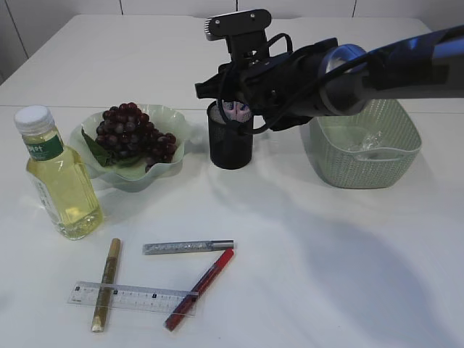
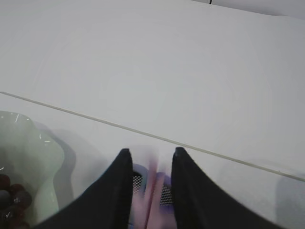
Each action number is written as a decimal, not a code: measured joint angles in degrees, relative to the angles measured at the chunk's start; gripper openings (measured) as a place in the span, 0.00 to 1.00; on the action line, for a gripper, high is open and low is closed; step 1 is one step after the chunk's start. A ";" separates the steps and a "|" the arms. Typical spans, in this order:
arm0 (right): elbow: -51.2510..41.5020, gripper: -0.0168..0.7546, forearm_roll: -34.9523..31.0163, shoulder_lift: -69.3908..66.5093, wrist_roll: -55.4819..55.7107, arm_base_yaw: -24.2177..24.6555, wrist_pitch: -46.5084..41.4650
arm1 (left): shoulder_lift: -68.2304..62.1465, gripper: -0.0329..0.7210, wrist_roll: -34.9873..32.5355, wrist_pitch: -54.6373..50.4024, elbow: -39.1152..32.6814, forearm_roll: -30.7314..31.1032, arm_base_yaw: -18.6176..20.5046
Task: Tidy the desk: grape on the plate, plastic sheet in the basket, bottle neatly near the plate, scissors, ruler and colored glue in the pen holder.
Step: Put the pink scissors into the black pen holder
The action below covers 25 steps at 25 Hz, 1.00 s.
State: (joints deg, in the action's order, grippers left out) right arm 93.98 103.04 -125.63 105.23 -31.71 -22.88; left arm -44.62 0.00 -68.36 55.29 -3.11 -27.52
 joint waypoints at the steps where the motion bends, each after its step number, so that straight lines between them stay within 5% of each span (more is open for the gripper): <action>1: 0.00 0.34 0.00 0.00 0.00 0.00 0.00 | 0.00 0.62 0.00 0.00 0.00 0.00 0.00; 15: 0.00 0.35 0.00 0.63 -0.56 0.00 1.30 | 0.00 0.62 0.00 0.00 0.00 0.00 0.00; 25: 0.03 0.34 0.12 4.74 -16.34 -0.33 5.58 | 0.00 0.62 0.00 0.00 0.00 -0.12 0.00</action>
State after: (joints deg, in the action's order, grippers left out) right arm 94.02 103.16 -120.89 88.89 -32.05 -17.30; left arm -44.62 0.00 -68.36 55.29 -3.23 -27.52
